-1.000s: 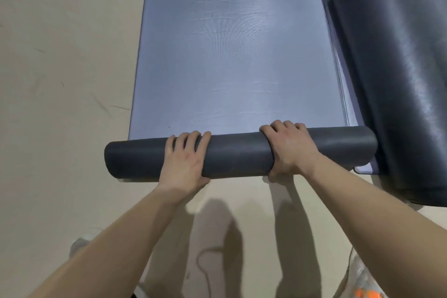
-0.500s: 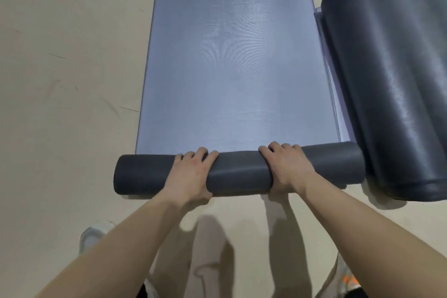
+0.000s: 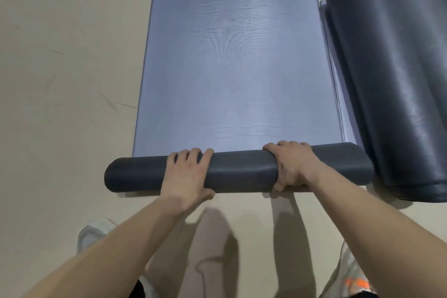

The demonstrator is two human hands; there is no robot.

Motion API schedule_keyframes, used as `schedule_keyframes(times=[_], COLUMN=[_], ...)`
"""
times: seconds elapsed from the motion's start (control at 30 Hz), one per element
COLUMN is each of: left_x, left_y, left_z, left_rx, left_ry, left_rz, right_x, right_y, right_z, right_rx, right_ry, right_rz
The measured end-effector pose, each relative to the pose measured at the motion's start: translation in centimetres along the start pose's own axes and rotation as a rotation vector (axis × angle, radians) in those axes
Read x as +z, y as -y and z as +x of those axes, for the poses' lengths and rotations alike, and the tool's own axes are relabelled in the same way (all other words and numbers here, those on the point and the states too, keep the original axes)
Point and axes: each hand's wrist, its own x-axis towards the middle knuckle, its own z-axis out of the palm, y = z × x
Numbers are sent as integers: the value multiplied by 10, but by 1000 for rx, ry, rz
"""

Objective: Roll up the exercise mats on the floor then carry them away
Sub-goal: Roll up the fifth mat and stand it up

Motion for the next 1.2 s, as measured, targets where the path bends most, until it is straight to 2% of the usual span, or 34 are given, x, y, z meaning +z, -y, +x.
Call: schedule_keyframes(times=[0.07,0.13,0.2,0.27,0.4,0.47,0.63,0.7,0.8,0.9,1.0,1.1,1.13,1.2], left_x=[-2,-8,-16,-22,-3,5,-14,-13,1,9,-3,-11,-12,-25], left_y=[8,16,20,21,1,0,25,27,20,14,13,13,14,20], left_z=[15,29,41,48,26,32,86,91,83,77,66,33,25,30], left_rx=[-1,41,87,71,55,65,120,129,99,59,77,146,162,153], left_ry=[-18,26,74,52,-97,-110,-10,-19,-162,-214,-90,138,212,360], left_rz=[-50,-85,-101,-74,118,129,-98,-90,83,90,10,-41,-42,-81], right_x=[7,31,42,20,-28,-24,23,13,-6,-12,-18,-10,0,25], right_y=[6,12,12,9,0,2,13,10,8,9,17,24,28,38], right_z=[-6,-16,-15,-4,23,26,23,39,56,57,43,13,-1,-28], right_rx=[29,6,4,3,-47,-44,-26,0,0,-11,-8,-37,-37,-15], right_ry=[-145,-333,-445,-387,-146,-207,-564,-568,-477,-412,-240,-38,-32,-175], right_rz=[-80,-169,-169,-145,-70,-100,-212,-205,-195,-178,-152,-90,-87,-123])
